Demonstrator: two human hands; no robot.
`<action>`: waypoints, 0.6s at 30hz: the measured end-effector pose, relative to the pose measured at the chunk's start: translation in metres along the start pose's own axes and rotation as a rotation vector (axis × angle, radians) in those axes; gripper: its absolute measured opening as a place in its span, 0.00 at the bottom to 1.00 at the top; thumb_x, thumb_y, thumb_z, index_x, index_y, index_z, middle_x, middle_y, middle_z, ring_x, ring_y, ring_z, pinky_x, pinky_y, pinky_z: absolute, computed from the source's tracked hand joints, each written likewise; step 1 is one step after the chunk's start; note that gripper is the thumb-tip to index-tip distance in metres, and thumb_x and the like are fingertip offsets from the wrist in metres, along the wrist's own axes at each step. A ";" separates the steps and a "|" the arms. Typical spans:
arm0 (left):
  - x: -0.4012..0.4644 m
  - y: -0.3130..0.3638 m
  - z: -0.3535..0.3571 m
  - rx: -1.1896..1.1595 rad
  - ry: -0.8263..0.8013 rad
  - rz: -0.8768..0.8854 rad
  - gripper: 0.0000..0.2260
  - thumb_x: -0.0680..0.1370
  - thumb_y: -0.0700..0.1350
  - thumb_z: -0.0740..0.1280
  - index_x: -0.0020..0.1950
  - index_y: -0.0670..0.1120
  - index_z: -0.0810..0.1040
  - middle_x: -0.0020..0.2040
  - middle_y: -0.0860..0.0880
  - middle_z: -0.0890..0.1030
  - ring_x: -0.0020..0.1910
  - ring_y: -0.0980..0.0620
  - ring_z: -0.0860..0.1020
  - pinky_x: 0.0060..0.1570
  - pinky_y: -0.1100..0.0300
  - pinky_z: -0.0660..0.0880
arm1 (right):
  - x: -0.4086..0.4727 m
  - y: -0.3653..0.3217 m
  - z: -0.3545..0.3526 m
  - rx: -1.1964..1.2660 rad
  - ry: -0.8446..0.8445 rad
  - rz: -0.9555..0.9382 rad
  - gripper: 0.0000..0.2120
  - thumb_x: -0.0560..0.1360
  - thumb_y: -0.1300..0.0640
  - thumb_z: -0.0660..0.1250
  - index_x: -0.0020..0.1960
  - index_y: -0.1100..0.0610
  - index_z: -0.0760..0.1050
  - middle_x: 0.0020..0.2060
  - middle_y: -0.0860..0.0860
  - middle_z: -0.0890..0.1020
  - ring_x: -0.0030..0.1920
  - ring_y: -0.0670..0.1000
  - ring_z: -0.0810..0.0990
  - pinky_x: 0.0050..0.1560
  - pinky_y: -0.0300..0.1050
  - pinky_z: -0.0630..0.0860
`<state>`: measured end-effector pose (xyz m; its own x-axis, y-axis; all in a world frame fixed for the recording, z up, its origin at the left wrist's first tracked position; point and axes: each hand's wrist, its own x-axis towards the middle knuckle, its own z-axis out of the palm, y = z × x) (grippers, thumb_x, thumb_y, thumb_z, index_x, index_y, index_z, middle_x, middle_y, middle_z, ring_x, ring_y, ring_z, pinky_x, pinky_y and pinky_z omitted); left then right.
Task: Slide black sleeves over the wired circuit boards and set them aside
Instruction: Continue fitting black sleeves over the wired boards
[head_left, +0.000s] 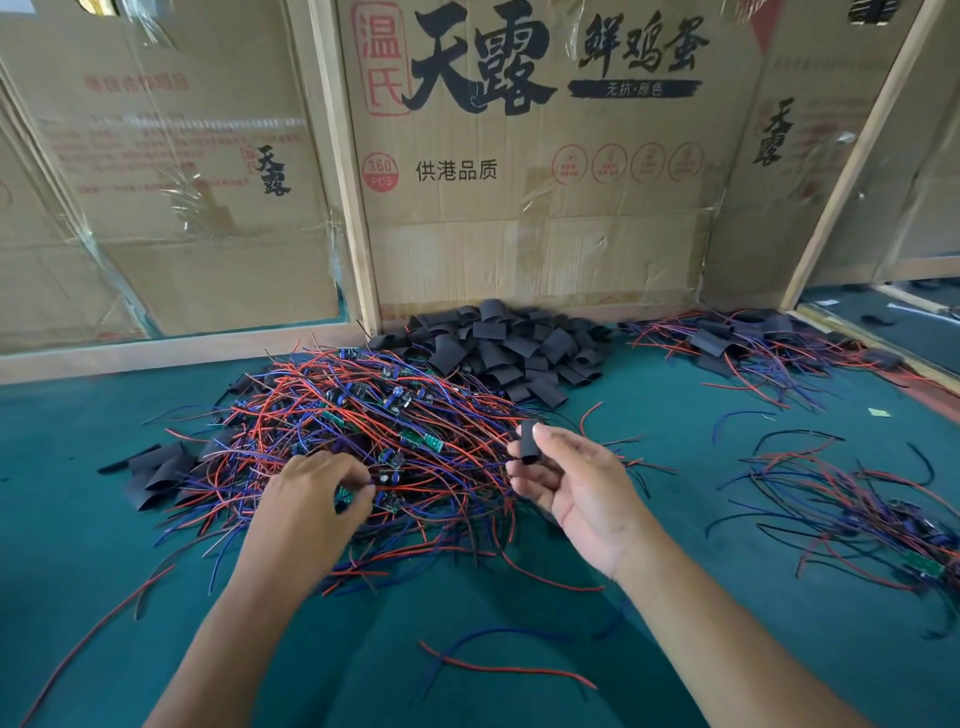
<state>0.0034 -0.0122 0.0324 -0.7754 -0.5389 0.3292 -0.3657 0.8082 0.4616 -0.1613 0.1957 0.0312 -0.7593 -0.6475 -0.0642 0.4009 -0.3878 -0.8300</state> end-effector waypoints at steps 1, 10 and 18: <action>-0.001 0.000 0.002 0.030 -0.013 0.024 0.06 0.76 0.45 0.73 0.47 0.55 0.79 0.44 0.59 0.79 0.49 0.53 0.75 0.52 0.52 0.72 | 0.001 -0.001 -0.001 0.007 0.014 -0.022 0.11 0.71 0.56 0.70 0.48 0.63 0.81 0.43 0.59 0.84 0.38 0.54 0.83 0.39 0.44 0.82; 0.003 0.008 0.026 0.103 0.044 0.025 0.12 0.81 0.48 0.67 0.63 0.48 0.79 0.59 0.51 0.78 0.61 0.47 0.73 0.62 0.52 0.66 | -0.003 0.000 0.003 -0.116 0.015 -0.126 0.11 0.80 0.61 0.65 0.43 0.57 0.84 0.44 0.61 0.84 0.36 0.54 0.82 0.36 0.44 0.80; 0.007 0.005 0.027 0.166 0.057 0.048 0.06 0.78 0.50 0.71 0.53 0.50 0.79 0.46 0.54 0.79 0.52 0.47 0.76 0.54 0.53 0.67 | -0.004 0.000 0.003 -0.177 0.043 -0.199 0.10 0.79 0.59 0.68 0.42 0.53 0.85 0.43 0.60 0.84 0.35 0.54 0.81 0.35 0.42 0.79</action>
<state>-0.0174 -0.0056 0.0142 -0.7651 -0.5075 0.3964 -0.4128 0.8589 0.3031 -0.1565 0.1961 0.0329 -0.8369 -0.5399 0.0900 0.1482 -0.3817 -0.9123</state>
